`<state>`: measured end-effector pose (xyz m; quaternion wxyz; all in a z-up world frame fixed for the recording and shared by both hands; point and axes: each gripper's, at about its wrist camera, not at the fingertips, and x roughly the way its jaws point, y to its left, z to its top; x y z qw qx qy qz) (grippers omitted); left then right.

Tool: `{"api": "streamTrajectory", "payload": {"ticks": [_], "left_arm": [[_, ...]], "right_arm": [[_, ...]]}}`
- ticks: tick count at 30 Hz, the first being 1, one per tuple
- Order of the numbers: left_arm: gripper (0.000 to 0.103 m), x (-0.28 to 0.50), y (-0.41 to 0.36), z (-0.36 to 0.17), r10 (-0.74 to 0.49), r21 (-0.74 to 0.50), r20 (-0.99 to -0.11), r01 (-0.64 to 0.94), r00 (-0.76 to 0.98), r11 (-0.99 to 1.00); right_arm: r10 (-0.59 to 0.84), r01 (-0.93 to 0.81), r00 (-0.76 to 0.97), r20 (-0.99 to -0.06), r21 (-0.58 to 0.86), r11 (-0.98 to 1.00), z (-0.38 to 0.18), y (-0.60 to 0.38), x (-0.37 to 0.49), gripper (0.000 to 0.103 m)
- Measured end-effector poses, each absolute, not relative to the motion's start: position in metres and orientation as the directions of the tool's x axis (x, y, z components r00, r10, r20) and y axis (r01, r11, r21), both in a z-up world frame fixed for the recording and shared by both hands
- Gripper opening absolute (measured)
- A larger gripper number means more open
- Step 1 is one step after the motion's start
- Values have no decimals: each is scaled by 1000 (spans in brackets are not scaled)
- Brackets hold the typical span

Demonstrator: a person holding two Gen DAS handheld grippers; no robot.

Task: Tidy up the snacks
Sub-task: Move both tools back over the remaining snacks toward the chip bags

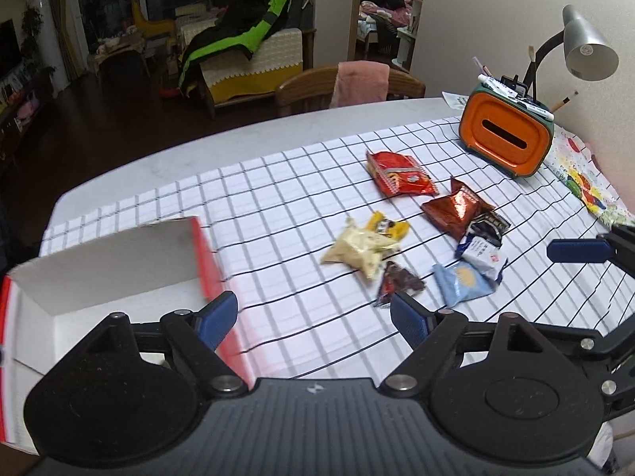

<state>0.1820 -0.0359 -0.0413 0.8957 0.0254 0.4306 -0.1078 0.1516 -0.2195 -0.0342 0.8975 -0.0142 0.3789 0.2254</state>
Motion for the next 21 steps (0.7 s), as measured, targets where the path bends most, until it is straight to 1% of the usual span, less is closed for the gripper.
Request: {"api": "streamTrajectory", "payload": {"ticks": [11, 21], "left_arm": [[85, 234, -88, -67, -125, -90, -824, 89, 553, 992], [85, 289, -108, -102, -89, -122, -878, -41, 471, 992]], "right_arm": [[320, -335, 607, -728, 131, 933, -72, -301, 183, 103], [317, -254, 528, -788, 209, 944, -125, -345, 232, 103]]}}
